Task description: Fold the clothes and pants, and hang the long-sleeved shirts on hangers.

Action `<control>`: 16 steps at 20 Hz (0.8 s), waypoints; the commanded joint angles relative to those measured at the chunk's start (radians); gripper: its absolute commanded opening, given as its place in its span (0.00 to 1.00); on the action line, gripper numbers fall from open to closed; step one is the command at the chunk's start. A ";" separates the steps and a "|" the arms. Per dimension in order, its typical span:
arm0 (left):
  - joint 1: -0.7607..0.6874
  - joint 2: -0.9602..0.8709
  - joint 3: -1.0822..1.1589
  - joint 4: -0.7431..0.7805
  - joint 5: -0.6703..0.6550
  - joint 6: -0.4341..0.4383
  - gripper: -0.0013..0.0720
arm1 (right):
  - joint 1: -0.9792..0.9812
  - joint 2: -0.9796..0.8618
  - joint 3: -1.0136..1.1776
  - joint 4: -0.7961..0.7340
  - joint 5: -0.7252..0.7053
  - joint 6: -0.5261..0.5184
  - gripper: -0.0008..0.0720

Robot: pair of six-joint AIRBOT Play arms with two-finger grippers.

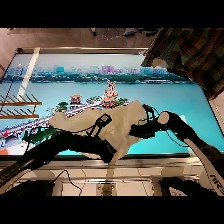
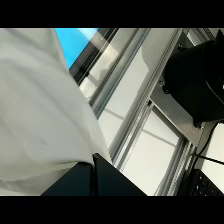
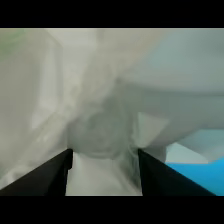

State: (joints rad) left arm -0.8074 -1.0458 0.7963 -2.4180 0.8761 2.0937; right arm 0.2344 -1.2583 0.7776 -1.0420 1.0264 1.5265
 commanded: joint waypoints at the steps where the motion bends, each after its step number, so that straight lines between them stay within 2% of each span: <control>1: -0.001 0.000 0.000 0.000 0.001 0.000 0.07 | 0.031 -0.087 -0.009 0.070 -0.089 0.007 0.48; 2: -0.001 0.000 0.000 0.000 0.001 0.000 0.07 | 0.032 -0.088 -0.008 0.072 -0.105 0.006 0.17; 3: 0.000 0.000 0.000 0.001 0.002 0.000 0.07 | 0.032 -0.082 -0.001 0.064 -0.101 -0.003 0.05; 4: 0.002 0.001 0.000 0.002 0.003 0.002 0.08 | 0.032 -0.071 0.016 0.050 -0.072 -0.024 0.05; 5: 0.013 0.005 0.007 0.004 0.021 0.027 0.23 | 0.032 -0.055 0.041 0.026 -0.026 -0.043 0.04; 6: 0.033 0.016 0.020 0.010 0.042 0.046 0.44 | 0.032 -0.028 0.078 -0.018 0.040 -0.055 0.04; 7: 0.068 0.037 0.037 0.009 0.059 0.053 0.60 | 0.032 0.009 0.122 -0.076 0.116 -0.056 0.04; 8: 0.111 0.064 0.054 0.010 0.070 0.069 0.68 | 0.031 0.052 0.166 -0.137 0.188 -0.056 0.04; 10: 0.225 0.140 0.092 0.009 0.083 0.160 0.66 | 0.031 0.166 0.247 -0.266 0.307 -0.056 0.05; 11: 0.282 0.171 0.109 0.009 0.105 0.238 0.52 | 0.031 0.232 0.277 -0.319 0.364 -0.080 0.04; 12: 0.342 0.188 0.126 0.009 0.134 0.280 0.50 | 0.031 0.293 0.291 -0.361 0.410 -0.090 0.04; 14: 0.465 0.178 0.147 0.008 0.207 0.297 0.50 | 0.031 0.414 0.293 -0.451 0.476 -0.075 0.04; 16: 0.539 0.137 0.147 0.008 0.248 0.298 0.50 | 0.031 0.507 0.293 -0.545 0.511 0.005 0.04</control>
State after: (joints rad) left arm -0.3939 -0.8955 0.9245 -2.4092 1.0435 2.3367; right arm 0.2649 -0.8932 1.0485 -1.4155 1.4265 1.4681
